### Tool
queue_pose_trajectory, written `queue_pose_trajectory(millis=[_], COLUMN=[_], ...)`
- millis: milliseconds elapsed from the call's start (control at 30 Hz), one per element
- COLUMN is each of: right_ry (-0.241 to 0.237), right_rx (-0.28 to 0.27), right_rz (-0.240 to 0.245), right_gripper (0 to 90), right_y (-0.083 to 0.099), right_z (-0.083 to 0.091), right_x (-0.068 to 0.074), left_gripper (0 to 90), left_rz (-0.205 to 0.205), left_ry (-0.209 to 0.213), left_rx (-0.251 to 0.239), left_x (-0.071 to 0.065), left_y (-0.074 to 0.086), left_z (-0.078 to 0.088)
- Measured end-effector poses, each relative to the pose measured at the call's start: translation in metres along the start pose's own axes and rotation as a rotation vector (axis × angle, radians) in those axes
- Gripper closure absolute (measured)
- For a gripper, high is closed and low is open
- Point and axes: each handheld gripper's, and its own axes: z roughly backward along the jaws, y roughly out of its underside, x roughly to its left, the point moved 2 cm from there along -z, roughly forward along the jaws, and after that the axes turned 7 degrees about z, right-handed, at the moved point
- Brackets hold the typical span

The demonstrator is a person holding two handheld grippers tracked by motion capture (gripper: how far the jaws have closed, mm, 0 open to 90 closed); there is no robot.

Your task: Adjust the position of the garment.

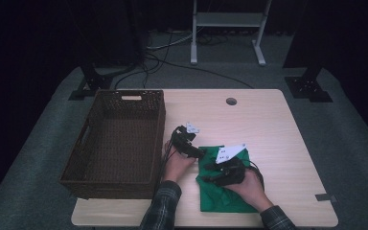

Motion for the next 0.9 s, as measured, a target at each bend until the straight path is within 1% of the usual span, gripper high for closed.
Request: queue_pose_trajectory(millis=[267, 467, 633, 700, 900], right_ry=[0.007, 0.001, 0.004, 0.009, 0.002], right_rx=[0.035, 0.068, 0.09, 0.1, 0.116], right_rz=[0.008, 0.017, 0.031, 0.039, 0.083], right_gripper=[52.3, 52.8, 55.5, 57.7, 77.8], right_y=[0.001, 0.003, 0.007, 0.008, 0.008], right_z=[-0.012, -0.021, -0.025, -0.026, -0.025], right_x=[-0.002, -0.001, -0.001, 0.0, 0.005], left_gripper=[0.0, 0.0, 0.0, 0.0, 0.0], left_rz=[0.0, 0.0, 0.0, 0.0, 0.0], left_ry=[0.0, 0.0, 0.0, 0.0, 0.0], left_rx=[0.0, -0.001, -0.001, -0.001, 0.001], left_x=[0.0, 0.0, 0.0, 0.0, 0.0], left_y=[0.0, 0.0, 0.0, 0.0, 0.0], left_z=[0.0, 0.0, 0.0, 0.0, 0.0])
